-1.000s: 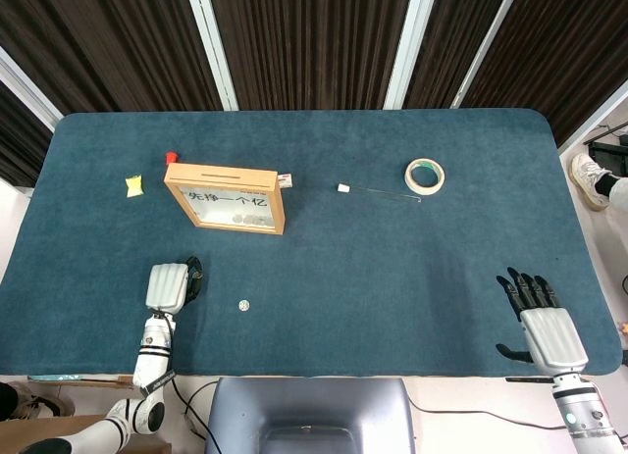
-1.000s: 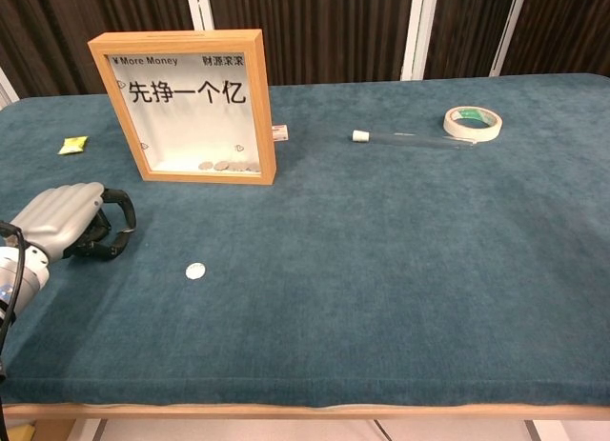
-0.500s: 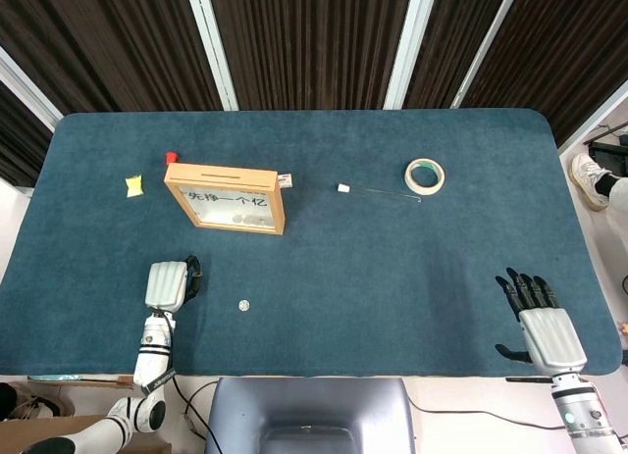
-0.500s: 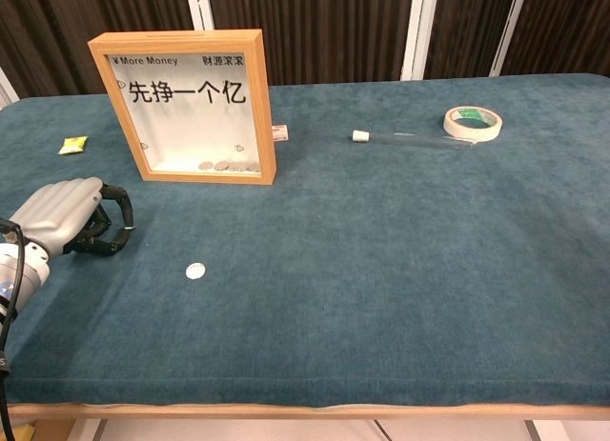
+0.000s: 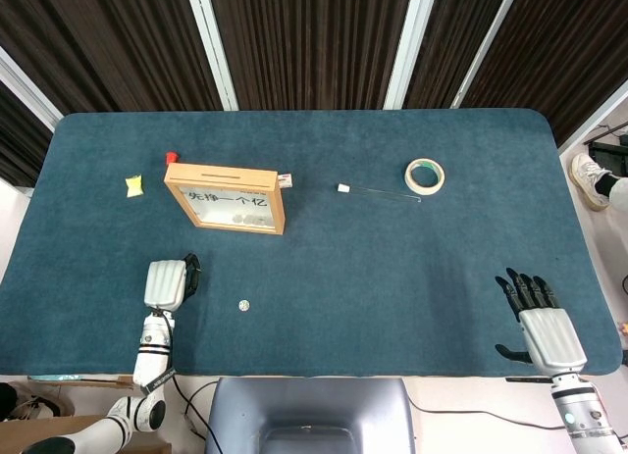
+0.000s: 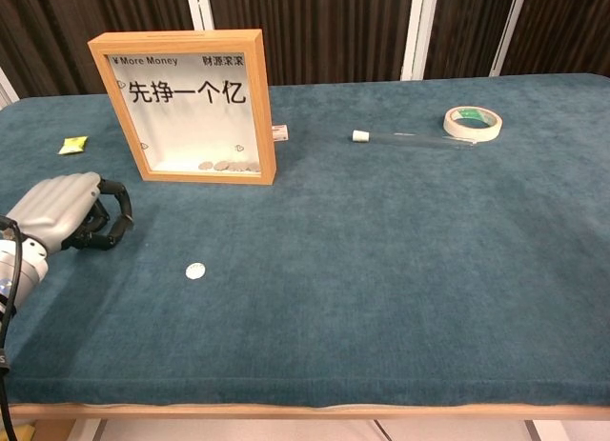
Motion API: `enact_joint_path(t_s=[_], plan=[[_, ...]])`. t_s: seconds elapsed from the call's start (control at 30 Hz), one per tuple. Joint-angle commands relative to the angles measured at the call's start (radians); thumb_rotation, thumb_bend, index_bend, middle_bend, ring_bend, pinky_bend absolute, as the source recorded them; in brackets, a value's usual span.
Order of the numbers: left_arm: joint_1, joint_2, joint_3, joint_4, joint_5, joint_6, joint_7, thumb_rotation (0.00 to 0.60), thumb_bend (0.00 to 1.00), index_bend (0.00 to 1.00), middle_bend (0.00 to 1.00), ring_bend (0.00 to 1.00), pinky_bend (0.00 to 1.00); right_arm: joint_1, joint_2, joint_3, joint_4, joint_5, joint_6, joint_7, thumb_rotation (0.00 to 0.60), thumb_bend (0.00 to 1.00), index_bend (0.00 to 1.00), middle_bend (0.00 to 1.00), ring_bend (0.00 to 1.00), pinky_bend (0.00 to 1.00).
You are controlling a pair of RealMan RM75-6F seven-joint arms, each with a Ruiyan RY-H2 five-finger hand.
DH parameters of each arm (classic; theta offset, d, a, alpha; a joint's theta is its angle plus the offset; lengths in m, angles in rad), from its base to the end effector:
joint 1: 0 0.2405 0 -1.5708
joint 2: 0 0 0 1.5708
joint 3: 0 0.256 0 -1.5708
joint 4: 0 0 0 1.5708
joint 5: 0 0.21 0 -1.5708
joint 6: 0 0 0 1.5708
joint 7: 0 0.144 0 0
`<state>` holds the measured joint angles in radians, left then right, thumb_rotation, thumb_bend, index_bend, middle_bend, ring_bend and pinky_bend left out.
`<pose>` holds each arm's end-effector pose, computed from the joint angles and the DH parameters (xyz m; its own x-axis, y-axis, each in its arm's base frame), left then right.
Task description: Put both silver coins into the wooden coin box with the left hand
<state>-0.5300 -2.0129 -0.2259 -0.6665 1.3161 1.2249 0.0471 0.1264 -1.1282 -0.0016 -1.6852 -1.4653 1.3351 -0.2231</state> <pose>-0.2580 0.3338 -0.0559 0.4065 -0.0135 0.9136 0.9115 -0.0621 -0.4065 -0.3038 -0.1786 0.1241 0.5188 -0.1874 0.8341 -0.8534 -0.0569 0.5181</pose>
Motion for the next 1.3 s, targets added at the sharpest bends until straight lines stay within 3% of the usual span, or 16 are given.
enact_joint_path(t_s=[0.03, 0.2, 0.37, 0.5, 0.63, 0.73, 0.93, 1.3], plan=[[0.013, 0.084, -0.007, -0.102, 0.047, 0.122, 0.002, 0.600, 0.53, 0.60, 1.00, 1.00, 1.00, 0.001, -0.001, 0.000, 0.000, 0.000, -0.002, -0.002, 0.600, 0.18, 0.00, 0.00, 0.00, 0.00], [0.031, 0.235, -0.042, -0.311, 0.084, 0.244, 0.050, 0.600, 0.51, 0.60, 1.00, 1.00, 1.00, 0.002, -0.003, 0.000, -0.002, -0.001, -0.003, -0.002, 0.600, 0.18, 0.00, 0.00, 0.00, 0.00], [0.038, 0.406, -0.110, -0.566, 0.102, 0.324, 0.151, 0.600, 0.50, 0.60, 1.00, 1.00, 1.00, 0.007, -0.008, -0.001, -0.002, 0.000, -0.011, -0.010, 0.600, 0.18, 0.00, 0.00, 0.00, 0.00], [0.016, 0.502, -0.178, -0.723, 0.063, 0.300, 0.245, 0.600, 0.49, 0.60, 1.00, 1.00, 1.00, 0.013, -0.013, 0.001, -0.001, 0.005, -0.022, -0.015, 0.600, 0.18, 0.00, 0.00, 0.00, 0.00], [-0.044, 0.568, -0.251, -0.824, -0.024, 0.201, 0.322, 0.600, 0.49, 0.60, 1.00, 1.00, 1.00, 0.019, -0.013, 0.005, -0.002, 0.012, -0.031, -0.009, 0.600, 0.18, 0.00, 0.00, 0.00, 0.00], [-0.101, 0.581, -0.282, -0.821, -0.056, 0.145, 0.360, 0.600, 0.49, 0.60, 1.00, 1.00, 1.00, 0.017, -0.006, 0.015, -0.002, 0.024, -0.024, 0.008, 0.600, 0.18, 0.00, 0.00, 0.00, 0.00], [-0.207, 0.552, -0.294, -0.739, -0.098, 0.038, 0.349, 0.600, 0.50, 0.60, 1.00, 1.00, 1.00, 0.015, 0.010, 0.023, -0.004, 0.036, -0.020, 0.045, 0.600, 0.18, 0.00, 0.00, 0.00, 0.00], [-0.315, 0.432, -0.284, -0.557, -0.195, -0.023, 0.361, 0.600, 0.49, 0.60, 1.00, 1.00, 1.00, 0.016, 0.026, 0.025, -0.001, 0.037, -0.022, 0.079, 0.600, 0.18, 0.00, 0.00, 0.00, 0.00]])
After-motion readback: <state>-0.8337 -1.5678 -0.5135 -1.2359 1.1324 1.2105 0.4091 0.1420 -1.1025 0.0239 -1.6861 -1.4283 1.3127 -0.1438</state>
